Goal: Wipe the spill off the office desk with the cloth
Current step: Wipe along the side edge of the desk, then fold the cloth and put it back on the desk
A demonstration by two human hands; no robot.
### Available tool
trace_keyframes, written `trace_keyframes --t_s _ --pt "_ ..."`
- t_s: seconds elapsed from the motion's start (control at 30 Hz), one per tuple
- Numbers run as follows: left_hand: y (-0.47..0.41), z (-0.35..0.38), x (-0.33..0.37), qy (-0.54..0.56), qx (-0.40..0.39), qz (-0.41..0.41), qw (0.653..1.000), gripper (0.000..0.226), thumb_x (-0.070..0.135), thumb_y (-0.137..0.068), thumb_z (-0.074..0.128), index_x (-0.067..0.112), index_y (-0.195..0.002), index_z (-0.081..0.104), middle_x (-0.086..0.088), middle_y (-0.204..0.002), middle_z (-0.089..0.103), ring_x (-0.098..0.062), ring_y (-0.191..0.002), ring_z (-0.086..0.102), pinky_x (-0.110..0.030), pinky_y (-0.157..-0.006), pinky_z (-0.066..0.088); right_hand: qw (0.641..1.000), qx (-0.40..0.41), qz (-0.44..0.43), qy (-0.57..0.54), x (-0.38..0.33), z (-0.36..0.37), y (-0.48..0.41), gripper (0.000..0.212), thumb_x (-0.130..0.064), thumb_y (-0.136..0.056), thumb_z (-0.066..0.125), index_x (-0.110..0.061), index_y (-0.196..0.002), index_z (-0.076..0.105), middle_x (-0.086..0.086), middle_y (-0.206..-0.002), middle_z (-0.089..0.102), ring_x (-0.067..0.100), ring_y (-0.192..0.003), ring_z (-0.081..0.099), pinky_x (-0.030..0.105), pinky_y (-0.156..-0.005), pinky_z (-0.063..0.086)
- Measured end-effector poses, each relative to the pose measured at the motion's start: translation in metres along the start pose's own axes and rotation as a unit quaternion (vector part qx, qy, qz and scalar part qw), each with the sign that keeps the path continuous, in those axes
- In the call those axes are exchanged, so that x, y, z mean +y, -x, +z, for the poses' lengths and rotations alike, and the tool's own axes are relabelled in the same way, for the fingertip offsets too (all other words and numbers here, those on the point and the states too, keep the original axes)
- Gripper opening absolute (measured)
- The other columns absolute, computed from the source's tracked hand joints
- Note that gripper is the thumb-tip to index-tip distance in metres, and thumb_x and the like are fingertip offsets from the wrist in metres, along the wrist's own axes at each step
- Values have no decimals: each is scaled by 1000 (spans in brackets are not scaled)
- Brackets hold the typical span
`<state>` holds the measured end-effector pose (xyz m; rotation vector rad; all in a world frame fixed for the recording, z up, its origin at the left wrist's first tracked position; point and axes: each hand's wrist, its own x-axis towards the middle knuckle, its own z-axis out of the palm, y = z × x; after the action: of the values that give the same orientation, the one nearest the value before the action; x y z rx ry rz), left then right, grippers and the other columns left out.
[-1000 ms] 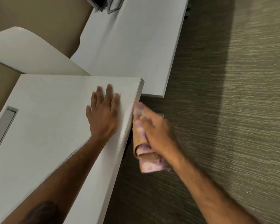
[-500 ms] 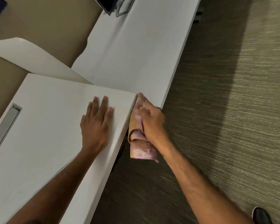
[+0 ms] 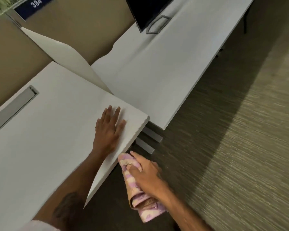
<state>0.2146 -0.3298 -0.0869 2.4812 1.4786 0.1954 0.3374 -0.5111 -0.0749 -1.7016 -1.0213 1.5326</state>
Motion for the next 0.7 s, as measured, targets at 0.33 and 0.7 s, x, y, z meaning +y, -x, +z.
trace_keyframes --t_s 0.33,0.7 --pt "84 -55 24 439 91 -253 857 43 48 -101 46 20 -130 61 -2 -139 59 -19 -124 55 -42 -111 40 984 49 -87 148 -71 -10 24 73 -49 -91 63 -39 -152 26 -3 -149 43 16 -121 52 25 -82 40" --pt "140 -96 66 743 11 -256 619 52 51 -97 50 13 -133 59 -15 -129 67 -34 -118 65 -50 -103 49 966 2 -179 187 -150 -15 21 53 -57 -95 51 -37 -143 45 -9 -141 45 9 -124 49 24 -92 41"
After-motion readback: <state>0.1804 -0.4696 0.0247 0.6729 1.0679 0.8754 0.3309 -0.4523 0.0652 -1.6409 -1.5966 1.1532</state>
